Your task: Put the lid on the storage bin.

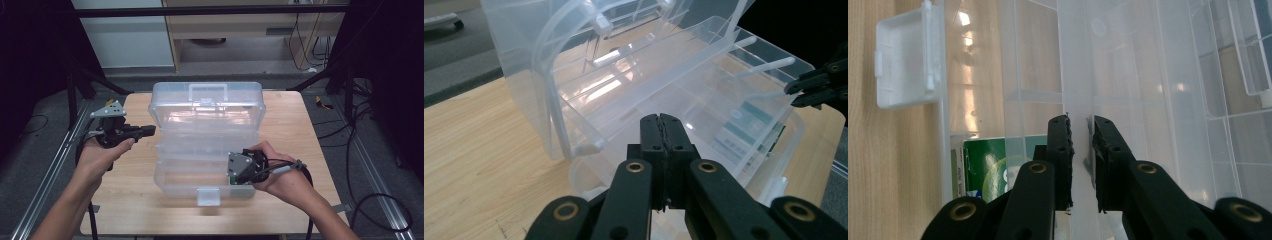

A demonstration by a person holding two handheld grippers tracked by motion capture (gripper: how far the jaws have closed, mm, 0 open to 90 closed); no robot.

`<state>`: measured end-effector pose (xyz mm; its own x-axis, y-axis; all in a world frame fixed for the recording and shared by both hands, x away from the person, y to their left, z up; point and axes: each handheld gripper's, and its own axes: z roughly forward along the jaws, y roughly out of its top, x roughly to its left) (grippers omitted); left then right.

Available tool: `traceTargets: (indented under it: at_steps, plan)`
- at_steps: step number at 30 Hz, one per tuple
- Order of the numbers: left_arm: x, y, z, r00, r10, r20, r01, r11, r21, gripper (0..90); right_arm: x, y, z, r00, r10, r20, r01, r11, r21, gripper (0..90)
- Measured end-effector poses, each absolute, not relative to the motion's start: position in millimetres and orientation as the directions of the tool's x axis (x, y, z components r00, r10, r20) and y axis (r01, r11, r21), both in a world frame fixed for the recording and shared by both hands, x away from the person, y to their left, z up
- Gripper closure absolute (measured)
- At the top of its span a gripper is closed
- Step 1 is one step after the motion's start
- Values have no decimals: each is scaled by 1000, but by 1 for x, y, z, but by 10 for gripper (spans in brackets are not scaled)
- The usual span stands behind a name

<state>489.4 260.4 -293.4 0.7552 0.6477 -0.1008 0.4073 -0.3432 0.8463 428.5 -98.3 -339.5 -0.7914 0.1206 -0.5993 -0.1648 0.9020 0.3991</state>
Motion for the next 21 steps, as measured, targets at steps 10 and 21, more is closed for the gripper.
traceTargets:
  at_steps: [10,21]
  plan:
    - [495,261,-296,743,657,-130,429,-317,846,898,423,-97,-343,-789,115,-603,-164,907,387,795]
    - [492,265,-299,731,667,-147,441,-297,847,899,419,-96,-346,-792,112,-600,-159,911,379,799]
